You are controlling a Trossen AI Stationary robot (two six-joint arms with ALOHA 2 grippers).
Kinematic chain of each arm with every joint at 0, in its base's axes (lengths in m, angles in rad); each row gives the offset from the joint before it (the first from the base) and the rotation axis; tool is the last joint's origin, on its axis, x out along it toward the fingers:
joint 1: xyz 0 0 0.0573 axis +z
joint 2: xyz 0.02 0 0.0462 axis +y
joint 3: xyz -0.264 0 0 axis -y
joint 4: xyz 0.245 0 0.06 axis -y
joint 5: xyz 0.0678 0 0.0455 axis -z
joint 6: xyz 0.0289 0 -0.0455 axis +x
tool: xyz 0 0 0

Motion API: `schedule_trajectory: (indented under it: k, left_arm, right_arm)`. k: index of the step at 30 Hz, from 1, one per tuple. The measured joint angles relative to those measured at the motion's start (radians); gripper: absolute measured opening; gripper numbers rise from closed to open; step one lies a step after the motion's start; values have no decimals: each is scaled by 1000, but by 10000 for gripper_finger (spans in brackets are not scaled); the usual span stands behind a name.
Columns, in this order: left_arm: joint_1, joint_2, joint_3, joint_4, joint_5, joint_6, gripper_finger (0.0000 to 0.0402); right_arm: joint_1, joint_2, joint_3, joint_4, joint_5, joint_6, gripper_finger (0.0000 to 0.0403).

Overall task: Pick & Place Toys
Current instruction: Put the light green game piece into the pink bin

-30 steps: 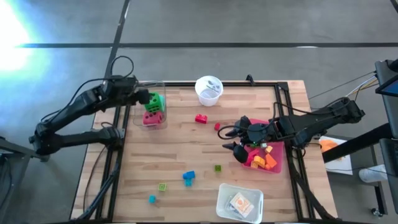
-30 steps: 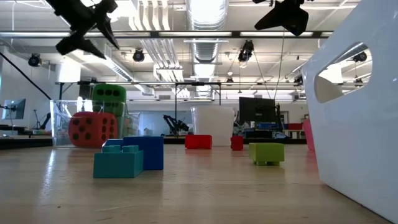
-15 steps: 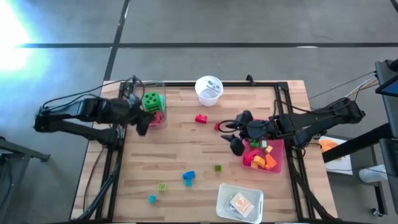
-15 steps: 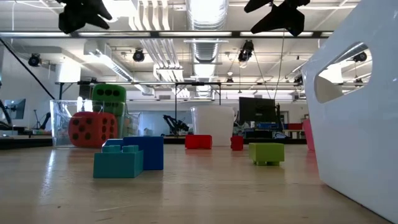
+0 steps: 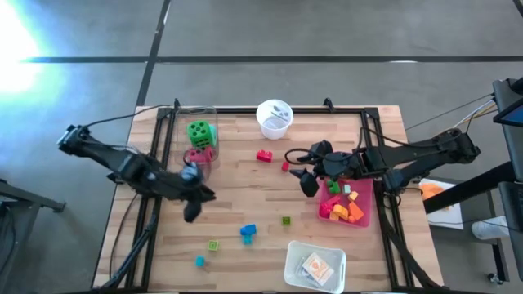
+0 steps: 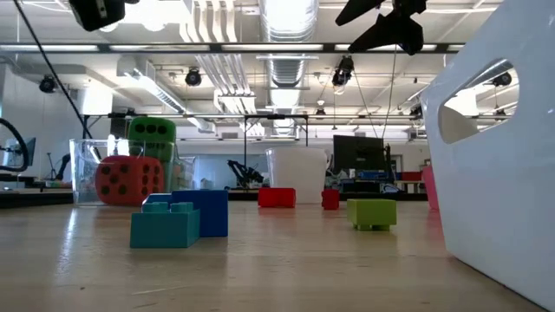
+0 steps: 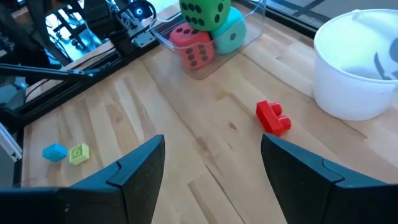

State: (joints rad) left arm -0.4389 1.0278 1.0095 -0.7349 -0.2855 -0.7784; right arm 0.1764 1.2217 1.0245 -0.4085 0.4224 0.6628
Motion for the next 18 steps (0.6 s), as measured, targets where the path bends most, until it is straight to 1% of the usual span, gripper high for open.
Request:
schedule_trajectory:
  k: [5, 7, 9, 11, 13, 18]
  left_arm:
    - [-32, 142, 33, -2, 4, -2, 80]
    - [-43, 184, 44, -3, 50, -5, 80]
    - [-50, 217, 53, -6, 133, -29, 80]
    - [-52, 237, 49, -10, 228, -99, 80]
    - [-56, 250, 44, -25, 277, -200, 80]
    - [-91, 259, 19, -33, 276, -410, 80]
  right_arm:
    - [-1, 0, 0, -1, -1, -11, 258]
    - [-1, 0, 0, -2, -5, -10, 258]
    - [0, 0, 0, -2, -14, -10, 258]
    - [0, 0, 0, -2, -26, -10, 258]
    - [0, 0, 0, -3, -38, -11, 258]
    - [0, 0, 0, -7, -41, -36, 258]
